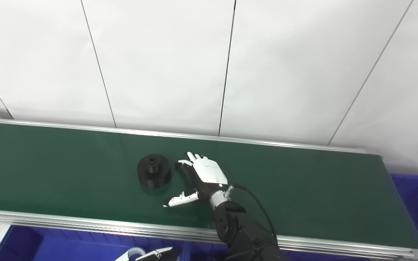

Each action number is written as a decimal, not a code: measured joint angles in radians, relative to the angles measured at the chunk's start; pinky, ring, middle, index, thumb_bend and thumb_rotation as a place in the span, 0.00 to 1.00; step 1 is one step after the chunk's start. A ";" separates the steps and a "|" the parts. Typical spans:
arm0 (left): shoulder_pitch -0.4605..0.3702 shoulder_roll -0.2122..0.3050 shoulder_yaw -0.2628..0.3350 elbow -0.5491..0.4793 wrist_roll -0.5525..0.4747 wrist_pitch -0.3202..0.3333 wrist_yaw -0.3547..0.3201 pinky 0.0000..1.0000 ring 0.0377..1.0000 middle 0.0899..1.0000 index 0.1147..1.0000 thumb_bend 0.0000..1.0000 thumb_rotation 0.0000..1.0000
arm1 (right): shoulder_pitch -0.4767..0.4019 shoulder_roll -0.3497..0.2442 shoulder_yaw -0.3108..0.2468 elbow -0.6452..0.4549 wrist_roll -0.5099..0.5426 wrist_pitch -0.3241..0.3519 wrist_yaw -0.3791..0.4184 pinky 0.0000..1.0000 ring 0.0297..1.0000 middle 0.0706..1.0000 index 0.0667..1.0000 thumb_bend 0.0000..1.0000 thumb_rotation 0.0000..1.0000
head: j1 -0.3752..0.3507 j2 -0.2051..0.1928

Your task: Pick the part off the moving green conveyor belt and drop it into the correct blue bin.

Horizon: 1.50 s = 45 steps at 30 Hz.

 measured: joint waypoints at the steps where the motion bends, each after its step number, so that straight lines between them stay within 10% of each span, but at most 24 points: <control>1: 0.000 0.001 0.000 -0.002 0.000 0.000 0.000 0.82 0.89 0.91 0.88 0.50 0.62 | -0.005 0.005 0.000 0.013 0.002 0.000 -0.013 1.00 1.00 1.00 0.78 1.00 0.49 | 0.000 -0.002; 18: 0.028 0.020 0.018 -0.032 -0.022 0.000 -0.001 0.82 0.89 0.91 0.88 0.50 0.61 | -0.057 0.078 0.008 0.175 0.081 0.034 -0.190 1.00 1.00 1.00 0.72 1.00 0.41 | 0.020 0.008; 30: 0.044 0.023 0.039 -0.049 -0.045 0.000 -0.003 0.81 0.88 0.92 0.88 0.50 0.60 | -0.054 0.086 0.210 0.115 0.247 0.119 -0.220 1.00 1.00 0.97 0.66 0.99 0.42 | 0.040 0.011; 37: 0.061 0.029 0.056 -0.050 -0.054 0.000 -0.013 0.81 0.89 0.93 0.89 0.50 0.60 | -0.054 0.091 0.330 0.075 0.359 0.154 -0.349 0.99 0.92 0.90 0.56 0.86 0.32 | 0.032 0.015; 40: 0.061 0.029 0.056 -0.050 -0.055 0.000 -0.015 0.81 0.89 0.93 0.89 0.50 0.59 | -0.054 0.092 0.351 0.076 0.385 0.154 -0.389 0.99 0.90 0.87 0.46 0.56 0.17 | 0.031 0.015; 45: 0.057 0.028 0.056 -0.049 -0.064 0.000 -0.020 0.82 0.89 0.92 0.89 0.52 0.61 | -0.054 0.094 0.347 0.088 0.395 0.152 -0.429 0.99 0.89 0.85 0.45 0.52 0.15 | 0.006 0.018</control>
